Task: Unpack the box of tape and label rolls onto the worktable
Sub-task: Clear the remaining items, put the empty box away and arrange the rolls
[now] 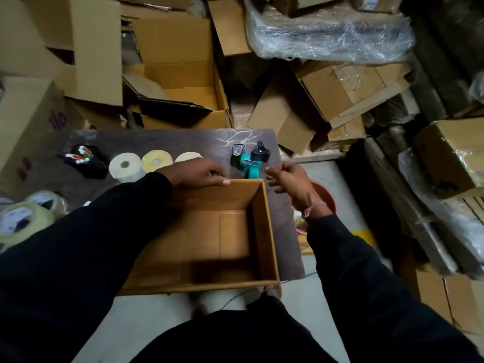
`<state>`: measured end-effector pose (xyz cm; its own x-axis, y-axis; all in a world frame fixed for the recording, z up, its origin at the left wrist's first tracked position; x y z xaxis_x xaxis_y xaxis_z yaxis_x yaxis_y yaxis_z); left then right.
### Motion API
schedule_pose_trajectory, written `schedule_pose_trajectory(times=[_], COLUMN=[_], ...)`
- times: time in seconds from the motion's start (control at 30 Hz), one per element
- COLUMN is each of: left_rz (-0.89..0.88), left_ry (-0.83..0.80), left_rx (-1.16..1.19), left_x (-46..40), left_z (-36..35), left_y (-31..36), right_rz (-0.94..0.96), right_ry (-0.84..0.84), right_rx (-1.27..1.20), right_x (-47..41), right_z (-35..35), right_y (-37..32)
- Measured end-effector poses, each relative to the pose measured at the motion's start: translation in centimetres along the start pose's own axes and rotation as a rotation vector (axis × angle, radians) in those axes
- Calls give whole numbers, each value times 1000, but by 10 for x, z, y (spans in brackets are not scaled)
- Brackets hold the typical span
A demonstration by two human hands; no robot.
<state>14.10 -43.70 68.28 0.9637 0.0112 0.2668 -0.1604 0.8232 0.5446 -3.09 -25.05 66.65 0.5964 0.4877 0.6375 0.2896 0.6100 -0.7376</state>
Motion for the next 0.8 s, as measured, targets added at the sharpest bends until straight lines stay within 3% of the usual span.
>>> schedule_pose_trajectory(times=[0.1, 0.3, 0.57, 0.8], left_rz=[-8, -75, -203, -296], left_ry=[-74, -135, -206, -142], left_rx=[-75, -148, -152, -163], left_x=[16, 24, 7, -38], left_z=[-5, -13, -29, -48], left_y=[-12, -17, 26, 91], right_rz=[45, 48, -13, -161], right_ry=[203, 325, 450, 616], right_rx=[361, 721, 779, 739], right_x=[12, 37, 58, 92], right_z=[-16, -26, 14, 90], right_y=[11, 36, 61, 92])
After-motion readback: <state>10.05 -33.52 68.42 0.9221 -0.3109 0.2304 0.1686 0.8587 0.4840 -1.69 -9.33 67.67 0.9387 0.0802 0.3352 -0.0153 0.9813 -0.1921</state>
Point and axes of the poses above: each hand's wrist, its own x-axis away from the middle knuckle, its own z-axis out of the back of the hand, y = z × x, the point moved 3 cm from there along -x, towards the middle knuckle, and after that the axes turned 15 degrees about -z, right-handed, at the moved point
